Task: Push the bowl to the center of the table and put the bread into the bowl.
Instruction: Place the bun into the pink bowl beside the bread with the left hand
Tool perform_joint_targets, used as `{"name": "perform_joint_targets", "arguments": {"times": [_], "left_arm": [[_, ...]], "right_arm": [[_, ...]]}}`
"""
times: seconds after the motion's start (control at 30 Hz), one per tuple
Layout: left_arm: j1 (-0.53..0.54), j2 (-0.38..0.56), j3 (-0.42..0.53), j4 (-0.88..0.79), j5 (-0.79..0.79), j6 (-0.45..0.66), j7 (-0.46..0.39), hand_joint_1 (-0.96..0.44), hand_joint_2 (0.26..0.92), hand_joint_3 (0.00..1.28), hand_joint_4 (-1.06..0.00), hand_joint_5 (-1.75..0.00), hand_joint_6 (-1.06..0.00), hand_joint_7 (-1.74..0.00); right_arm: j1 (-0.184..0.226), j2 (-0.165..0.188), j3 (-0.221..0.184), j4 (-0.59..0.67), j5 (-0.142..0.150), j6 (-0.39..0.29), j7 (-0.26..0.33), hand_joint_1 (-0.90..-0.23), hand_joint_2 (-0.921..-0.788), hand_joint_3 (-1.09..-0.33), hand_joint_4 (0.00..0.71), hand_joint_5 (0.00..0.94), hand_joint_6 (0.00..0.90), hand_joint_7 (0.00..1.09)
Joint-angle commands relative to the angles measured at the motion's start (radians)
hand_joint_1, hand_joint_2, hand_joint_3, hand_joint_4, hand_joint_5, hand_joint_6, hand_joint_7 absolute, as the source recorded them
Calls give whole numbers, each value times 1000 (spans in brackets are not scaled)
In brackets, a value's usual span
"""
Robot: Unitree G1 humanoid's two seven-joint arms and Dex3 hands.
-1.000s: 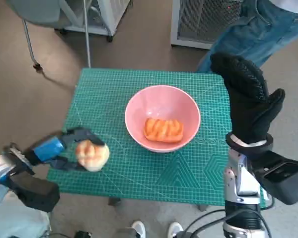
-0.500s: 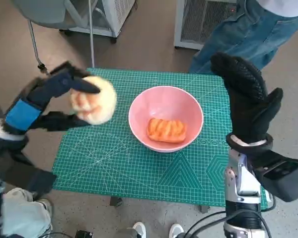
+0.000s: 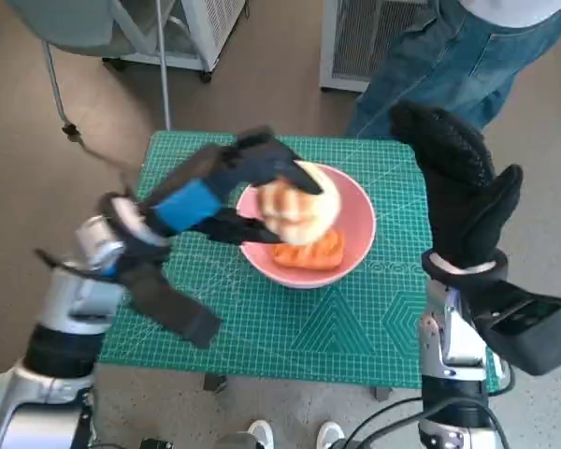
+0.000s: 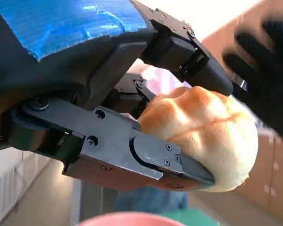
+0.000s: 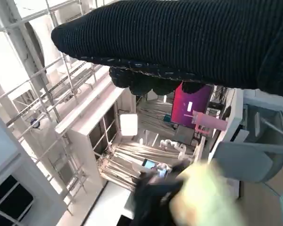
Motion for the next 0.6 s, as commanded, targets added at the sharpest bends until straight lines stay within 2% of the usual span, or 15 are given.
{"name": "perform_joint_targets", "arguments": {"times": [0.03,0.27,0.33,0.37,0.4,0.43,0.47,0.57,0.6], "left_arm": [[-53,-28,-50,98,43,20,19,0,921,97,-641,-1194,-605,-1208],[-104,-76,-113,236,81,68,19,-1,921,121,-619,-1220,-571,-1239],[-100,-90,-125,243,83,111,-11,-1,921,176,-540,-1276,-527,-1307],[-96,-94,-130,240,82,133,-27,-69,921,197,-486,-1164,-509,-1341],[-85,-97,-133,226,77,167,-60,-168,921,231,-450,-916,-480,-1393],[-76,-98,-135,213,73,191,-83,-136,896,197,-394,-637,-394,-1093],[-62,-98,-136,185,63,231,-133,-116,894,149,-376,-424,-389,-807],[-39,-97,-139,121,42,317,-243,-161,894,60,-240,-138,-319,-335],[-37,-98,-138,105,32,340,-276,-170,894,50,-223,-111,-310,-285]], "right_arm": [[33,-7,-2,-8,2,8,10,-600,-921,-763,272,82,-1,739],[57,-13,-5,-34,5,14,8,-607,-921,-759,265,82,-1,742],[64,-13,-5,-41,1,13,4,-608,-921,-758,265,82,-1,742],[67,-12,-5,-45,-1,13,3,-609,-921,-758,265,82,-1,742],[69,-13,-6,-46,-4,12,1,-610,-921,-757,264,82,-1,743],[72,-13,-6,-48,-6,12,-1,-610,-921,-756,264,83,-1,743],[74,-14,-7,-50,-8,12,-3,-610,-921,-756,264,83,-1,744],[76,-15,-11,-51,-11,11,-8,-609,-921,-754,264,83,-1,745],[76,-15,-12,-51,-12,11,-10,-609,-921,-754,264,84,-1,745]]}}
